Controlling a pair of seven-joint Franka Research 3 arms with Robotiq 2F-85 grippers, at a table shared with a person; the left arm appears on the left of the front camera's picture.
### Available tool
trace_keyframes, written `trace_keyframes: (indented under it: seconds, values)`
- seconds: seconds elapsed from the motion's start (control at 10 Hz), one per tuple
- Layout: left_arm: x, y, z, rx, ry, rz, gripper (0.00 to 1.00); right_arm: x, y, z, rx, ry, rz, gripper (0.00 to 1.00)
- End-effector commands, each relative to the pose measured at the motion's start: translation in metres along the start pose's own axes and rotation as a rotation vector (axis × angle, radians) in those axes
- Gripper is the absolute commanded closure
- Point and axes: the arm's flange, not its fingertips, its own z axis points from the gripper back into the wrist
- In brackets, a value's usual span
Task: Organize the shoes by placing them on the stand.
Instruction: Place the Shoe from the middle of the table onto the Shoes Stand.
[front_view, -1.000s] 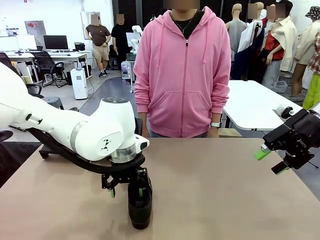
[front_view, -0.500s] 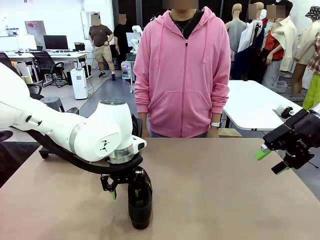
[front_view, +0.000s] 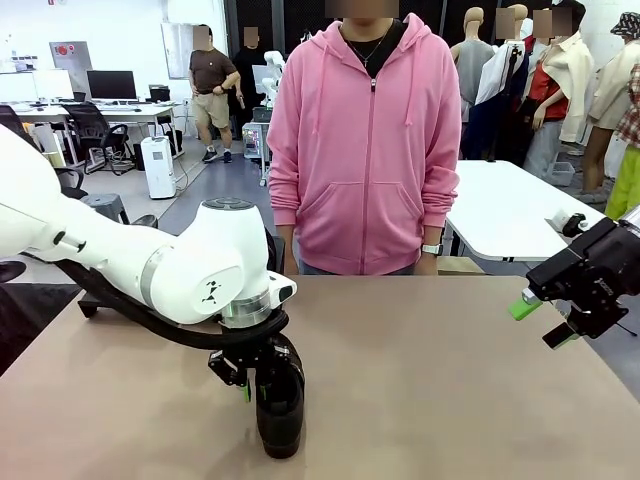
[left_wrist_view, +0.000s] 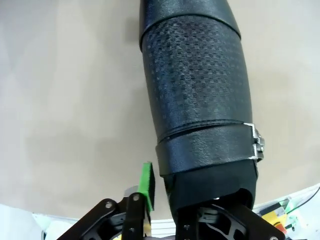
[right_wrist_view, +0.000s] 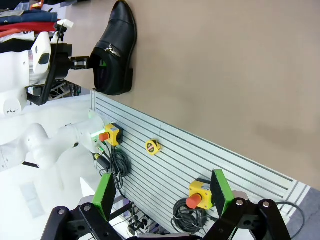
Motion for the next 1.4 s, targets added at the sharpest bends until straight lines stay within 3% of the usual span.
trace_keyframes:
  seconds: [0.0,0.3,0.5,0.7,0.9,1.0,1.2,1.3]
  values:
    - [-0.003,-0.004,0.006,-0.022,-0.037,-0.041,1.0,0.002,0.004,0.003,0.011,0.002,-0.018,0.0]
    - [-0.01,-0.004,0.017,-0.061,-0.044,-0.101,1.0,0.002,0.004,0.003,0.011,0.002,-0.018,0.0]
    - [-0.026,0.003,0.048,-0.097,-0.117,-0.196,1.0,0.002,0.004,0.003,0.011,0.002,-0.018,0.0]
    - [-0.057,0.025,0.1,-0.141,-0.26,-0.336,1.0,0.002,0.004,0.003,0.011,0.002,-0.018,0.0]
    - [-0.059,0.074,0.146,-0.166,-0.381,-0.35,1.0,0.002,0.004,0.003,0.011,0.002,-0.018,0.0]
    - [-0.05,0.111,0.165,-0.151,-0.35,-0.396,1.0,0.002,0.004,0.003,0.011,0.002,-0.018,0.0]
    - [-0.041,0.184,0.192,-0.159,-0.388,-0.317,1.0,0.002,0.004,0.003,0.011,0.002,-0.018,0.0]
    - [-0.035,0.231,0.2,-0.193,-0.361,-0.298,1.0,0.002,0.004,0.003,0.011,0.002,-0.018,0.0]
